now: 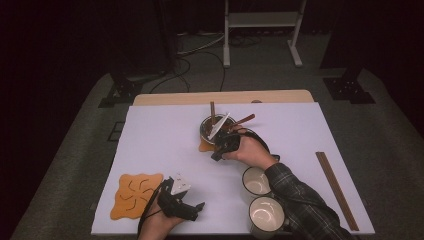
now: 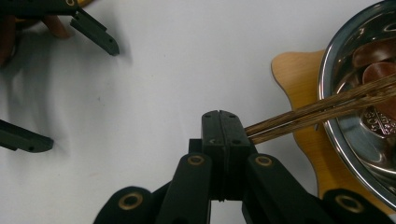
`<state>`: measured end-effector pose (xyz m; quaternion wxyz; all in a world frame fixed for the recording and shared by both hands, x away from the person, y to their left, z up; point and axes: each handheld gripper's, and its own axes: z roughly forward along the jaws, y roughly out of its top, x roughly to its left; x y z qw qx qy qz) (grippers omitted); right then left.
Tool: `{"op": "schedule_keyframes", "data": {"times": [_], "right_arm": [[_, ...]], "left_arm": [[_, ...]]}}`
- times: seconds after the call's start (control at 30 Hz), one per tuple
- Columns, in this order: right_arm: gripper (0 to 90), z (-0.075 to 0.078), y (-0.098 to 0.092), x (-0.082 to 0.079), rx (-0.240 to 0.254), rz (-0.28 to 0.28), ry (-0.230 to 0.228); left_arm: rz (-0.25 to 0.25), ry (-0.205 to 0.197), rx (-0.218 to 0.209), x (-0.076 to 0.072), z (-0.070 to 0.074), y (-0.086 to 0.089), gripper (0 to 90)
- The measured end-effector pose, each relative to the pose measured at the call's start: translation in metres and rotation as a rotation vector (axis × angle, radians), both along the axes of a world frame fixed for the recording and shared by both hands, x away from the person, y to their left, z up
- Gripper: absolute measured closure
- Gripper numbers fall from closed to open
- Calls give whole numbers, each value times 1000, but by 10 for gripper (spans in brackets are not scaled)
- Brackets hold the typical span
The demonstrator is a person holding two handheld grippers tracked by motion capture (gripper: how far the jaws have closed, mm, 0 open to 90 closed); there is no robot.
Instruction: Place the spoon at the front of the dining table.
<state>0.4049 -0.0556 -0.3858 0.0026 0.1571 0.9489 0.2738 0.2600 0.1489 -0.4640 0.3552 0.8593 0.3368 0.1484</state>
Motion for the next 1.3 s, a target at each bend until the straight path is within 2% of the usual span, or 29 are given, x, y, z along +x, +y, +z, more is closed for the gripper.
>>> {"op": "schedule_keyframes", "data": {"times": [0.37,0.77,1.3], "right_arm": [[824,8,-9,0,67,-22,-13],[652,20,-23,-2,151,-77,-42],[466,28,-45,-8,208,-141,-76]], "left_arm": [[0,-2,-1,0,0,0,4],[2,-1,-4,0,0,0,4],[3,-3,-7,0,0,0,4]]}}
